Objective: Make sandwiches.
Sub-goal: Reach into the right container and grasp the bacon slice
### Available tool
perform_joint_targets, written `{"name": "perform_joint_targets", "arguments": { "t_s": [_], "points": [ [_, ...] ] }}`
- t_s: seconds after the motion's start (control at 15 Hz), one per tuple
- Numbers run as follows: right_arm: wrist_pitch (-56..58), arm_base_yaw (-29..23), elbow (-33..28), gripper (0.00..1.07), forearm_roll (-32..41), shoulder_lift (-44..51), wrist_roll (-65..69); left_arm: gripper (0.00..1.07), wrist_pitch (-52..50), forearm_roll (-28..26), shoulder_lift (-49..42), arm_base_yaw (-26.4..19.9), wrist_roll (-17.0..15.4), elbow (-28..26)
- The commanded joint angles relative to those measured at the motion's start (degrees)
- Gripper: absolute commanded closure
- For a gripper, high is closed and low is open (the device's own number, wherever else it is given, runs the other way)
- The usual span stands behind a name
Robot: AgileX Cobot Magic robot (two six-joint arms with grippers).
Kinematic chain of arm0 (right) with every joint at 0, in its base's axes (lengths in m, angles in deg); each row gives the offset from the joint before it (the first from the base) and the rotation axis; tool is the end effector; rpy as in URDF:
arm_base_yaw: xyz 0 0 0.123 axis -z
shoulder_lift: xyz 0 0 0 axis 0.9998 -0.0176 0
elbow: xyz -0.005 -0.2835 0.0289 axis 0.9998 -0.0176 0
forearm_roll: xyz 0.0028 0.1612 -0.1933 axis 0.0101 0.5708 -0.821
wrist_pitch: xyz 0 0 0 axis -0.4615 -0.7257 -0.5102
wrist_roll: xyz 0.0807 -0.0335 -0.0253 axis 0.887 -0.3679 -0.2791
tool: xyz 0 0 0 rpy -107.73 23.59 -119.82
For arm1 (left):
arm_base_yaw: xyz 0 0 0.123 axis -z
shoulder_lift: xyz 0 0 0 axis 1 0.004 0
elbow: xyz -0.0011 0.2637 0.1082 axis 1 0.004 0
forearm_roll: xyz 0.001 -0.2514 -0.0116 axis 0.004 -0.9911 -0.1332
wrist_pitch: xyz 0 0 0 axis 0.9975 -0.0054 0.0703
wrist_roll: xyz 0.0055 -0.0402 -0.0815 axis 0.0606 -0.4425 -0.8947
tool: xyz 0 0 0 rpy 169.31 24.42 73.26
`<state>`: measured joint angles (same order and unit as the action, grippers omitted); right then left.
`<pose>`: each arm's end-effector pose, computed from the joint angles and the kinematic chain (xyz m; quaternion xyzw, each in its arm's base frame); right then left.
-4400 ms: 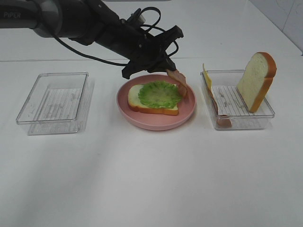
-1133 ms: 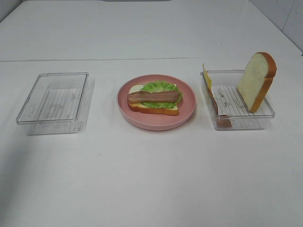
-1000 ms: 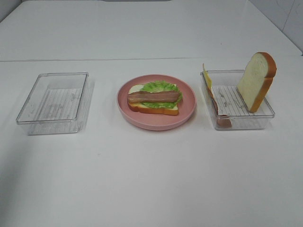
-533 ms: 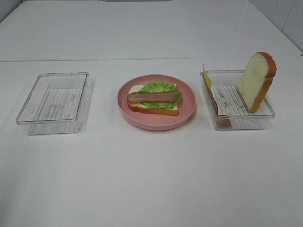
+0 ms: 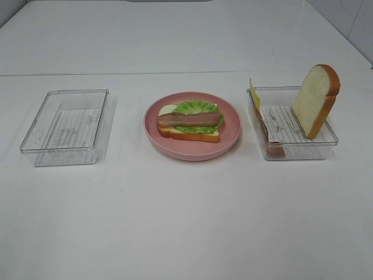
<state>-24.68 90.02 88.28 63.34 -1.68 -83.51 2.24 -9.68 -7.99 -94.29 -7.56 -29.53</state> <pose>-0.0032 0.0001 0.2610 0.0004 0.8759 -0.0084 0.4825 0.0107 -0.0068 0.2943 0.0074 0.8582 -0.0037 0.5133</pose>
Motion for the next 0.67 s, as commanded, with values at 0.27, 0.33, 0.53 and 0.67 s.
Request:
{"name": "perform_joint_targets", "arguments": {
  "t_s": [0.27, 0.33, 0.53, 0.67],
  "points": [
    [-0.46, 0.23, -0.17, 0.11, 0.52, 1.2, -0.11, 0.04, 3.44, -2.64, -8.31, -0.11, 2.98, 1.6],
    [-0.46, 0.23, -0.17, 0.11, 0.52, 1.15, -0.11, 0.04, 3.44, -2.69, -8.14, -0.11, 3.04, 1.6],
    [-0.46, 0.23, -0.17, 0.11, 0.52, 1.09, -0.11, 0.04, 3.38, -2.81, -8.19, 0.0, 2.92, 1.6],
    [-0.46, 0.23, -0.17, 0.11, 0.52, 1.09, -0.11, 0.04, 3.32, -2.81, -8.19, 0.0, 2.92, 1.6]
  ]
}}
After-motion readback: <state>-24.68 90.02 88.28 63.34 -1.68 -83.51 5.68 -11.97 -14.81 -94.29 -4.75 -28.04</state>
